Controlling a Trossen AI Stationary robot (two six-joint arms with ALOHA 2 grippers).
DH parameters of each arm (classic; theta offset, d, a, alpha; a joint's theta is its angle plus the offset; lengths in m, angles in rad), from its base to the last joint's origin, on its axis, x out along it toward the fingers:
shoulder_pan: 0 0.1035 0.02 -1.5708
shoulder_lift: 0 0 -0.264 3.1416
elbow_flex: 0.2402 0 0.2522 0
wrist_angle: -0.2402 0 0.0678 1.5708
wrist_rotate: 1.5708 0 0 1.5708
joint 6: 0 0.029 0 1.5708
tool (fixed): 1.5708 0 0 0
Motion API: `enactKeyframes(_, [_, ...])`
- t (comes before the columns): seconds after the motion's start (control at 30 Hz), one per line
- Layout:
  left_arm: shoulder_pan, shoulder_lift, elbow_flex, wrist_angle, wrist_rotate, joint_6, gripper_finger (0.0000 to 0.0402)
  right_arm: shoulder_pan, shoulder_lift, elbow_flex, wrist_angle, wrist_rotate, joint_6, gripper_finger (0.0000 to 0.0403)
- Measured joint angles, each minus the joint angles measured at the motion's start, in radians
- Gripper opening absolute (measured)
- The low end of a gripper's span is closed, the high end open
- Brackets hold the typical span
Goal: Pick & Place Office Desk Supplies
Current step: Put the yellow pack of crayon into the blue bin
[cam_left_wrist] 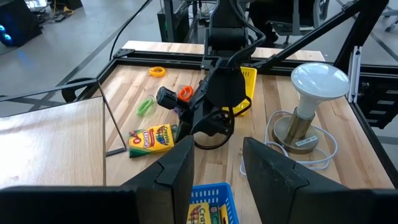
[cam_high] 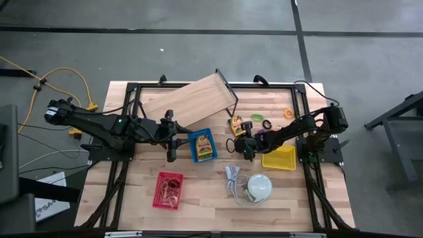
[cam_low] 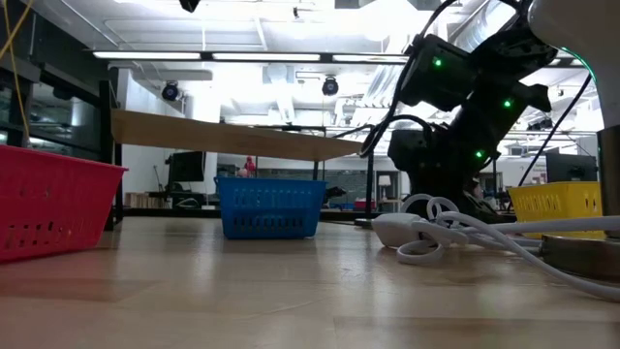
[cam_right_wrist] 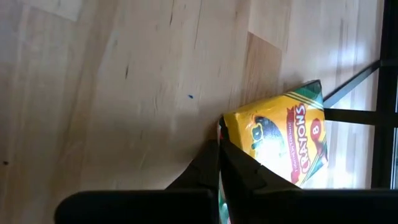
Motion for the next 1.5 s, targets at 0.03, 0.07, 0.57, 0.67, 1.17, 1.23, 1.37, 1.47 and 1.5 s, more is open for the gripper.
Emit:
enactKeyframes(0.03, [0.000,0.000,0.000,0.000,0.000,0.000,0.0131,0.000,0.000,0.000,-0.001,0.001,0.000,0.0002])
enactKeyframes(0.07, [0.000,0.000,0.000,0.000,0.000,0.000,0.0131,0.000,0.000,0.000,-0.002,0.001,0.000,0.0002])
enactKeyframes(0.57, [0.000,0.000,0.000,0.000,0.000,0.000,0.0131,-0.009,0.006,0.000,0.006,0.005,-0.004,0.0002])
enactKeyframes(0.67, [0.000,0.000,0.000,0.000,0.000,0.000,0.0131,-0.009,0.007,0.000,0.011,0.005,-0.009,0.0002])
enactKeyframes(1.17, [0.000,0.000,0.000,0.000,0.000,0.000,0.0131,-0.008,0.008,0.000,0.014,0.007,-0.032,0.0003])
enactKeyframes(1.23, [0.000,0.000,0.000,0.000,0.000,0.000,0.0131,-0.008,0.008,0.000,0.014,0.007,-0.035,0.0003])
enactKeyframes(1.37, [0.000,0.000,0.000,0.000,0.000,0.000,0.0131,-0.007,0.008,0.001,0.014,0.008,-0.054,0.0003])
enactKeyframes(1.47, [0.000,0.000,0.000,0.000,0.000,0.000,0.0131,-0.007,0.006,0.008,0.009,0.010,-0.057,0.0003])
enactKeyframes(1.5, [0.000,0.000,0.000,0.000,0.000,0.000,0.0131,-0.007,0.006,0.013,0.007,0.007,-0.057,0.0003])
